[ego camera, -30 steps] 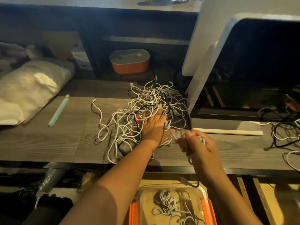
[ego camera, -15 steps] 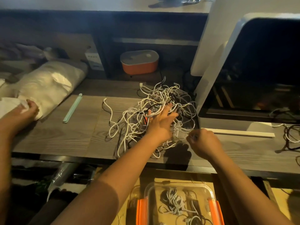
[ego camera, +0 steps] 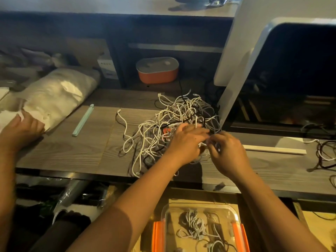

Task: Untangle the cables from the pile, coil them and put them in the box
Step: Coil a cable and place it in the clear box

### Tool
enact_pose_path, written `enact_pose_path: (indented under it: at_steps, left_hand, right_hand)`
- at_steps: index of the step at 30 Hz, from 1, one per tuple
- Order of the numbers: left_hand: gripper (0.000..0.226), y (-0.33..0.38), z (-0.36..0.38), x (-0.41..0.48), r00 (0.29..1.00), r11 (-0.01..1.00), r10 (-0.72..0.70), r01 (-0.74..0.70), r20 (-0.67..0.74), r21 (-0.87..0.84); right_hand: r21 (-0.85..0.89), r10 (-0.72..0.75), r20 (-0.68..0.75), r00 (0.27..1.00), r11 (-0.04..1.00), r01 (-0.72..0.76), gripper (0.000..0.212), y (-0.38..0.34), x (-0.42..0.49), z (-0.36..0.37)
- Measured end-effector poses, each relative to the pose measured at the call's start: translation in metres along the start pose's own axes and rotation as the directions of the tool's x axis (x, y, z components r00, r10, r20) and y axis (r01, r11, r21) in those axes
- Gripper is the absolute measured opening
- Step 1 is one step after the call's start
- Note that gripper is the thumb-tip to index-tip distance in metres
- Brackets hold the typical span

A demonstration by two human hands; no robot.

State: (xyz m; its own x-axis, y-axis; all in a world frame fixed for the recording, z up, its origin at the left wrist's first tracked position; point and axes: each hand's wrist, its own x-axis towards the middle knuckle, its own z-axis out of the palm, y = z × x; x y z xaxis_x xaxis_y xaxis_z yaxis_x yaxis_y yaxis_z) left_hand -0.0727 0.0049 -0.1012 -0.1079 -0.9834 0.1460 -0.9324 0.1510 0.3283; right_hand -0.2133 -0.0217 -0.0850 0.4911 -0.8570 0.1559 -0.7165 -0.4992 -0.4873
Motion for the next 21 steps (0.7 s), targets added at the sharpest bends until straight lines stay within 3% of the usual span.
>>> enact_pose_path:
  at_steps: [2,3,5,7,11,14,17,19,21]
  left_hand:
    - [0.033,-0.001,0.008,0.003,0.997,0.997,-0.052,0.048,-0.05,-0.067]
    - [0.028,-0.002,0.013,0.005,0.993,0.993,-0.08,0.071,-0.092,-0.099]
    - [0.024,-0.002,0.019,0.007,0.984,0.985,-0.124,0.106,-0.127,-0.138]
    - [0.022,-0.003,0.021,0.011,0.98,0.977,-0.154,0.132,-0.123,-0.168]
    - [0.027,-0.003,0.022,0.013,0.984,0.956,-0.179,0.172,-0.006,-0.237]
    - [0.033,0.0,0.025,0.01,0.986,0.949,-0.167,0.153,-0.028,-0.276]
    - [0.038,0.001,0.026,0.005,0.981,0.931,-0.184,0.156,-0.055,-0.331]
    - [0.041,-0.001,0.025,0.001,0.957,0.863,-0.288,0.247,-0.027,-0.441]
    - [0.035,-0.007,0.023,-0.002,0.948,0.848,-0.318,0.272,-0.026,-0.455]
  right_hand:
    - [0.236,0.03,0.013,0.999,0.971,-0.032,0.013,-0.004,-0.001,0.002]
    - [0.41,0.089,0.027,0.996,0.907,-0.092,0.016,-0.007,-0.003,0.001]
    - [0.729,0.253,0.091,0.963,0.642,-0.237,0.02,-0.015,-0.012,0.0]
    - [0.875,0.38,0.152,0.913,0.377,-0.303,0.02,-0.021,-0.021,0.002]
    - [0.95,0.553,0.254,0.794,0.014,-0.313,0.022,-0.022,-0.024,0.007]
    - [0.941,0.59,0.337,0.733,-0.24,-0.24,0.02,-0.016,-0.016,0.006]
    - [0.891,0.587,0.442,0.678,-0.375,-0.256,0.024,-0.006,-0.004,0.004]
    - [0.834,0.555,0.52,0.65,-0.496,-0.244,0.028,0.0,0.0,-0.001]
    - [0.823,0.552,0.542,0.634,-0.5,-0.268,0.029,0.006,0.002,-0.007]
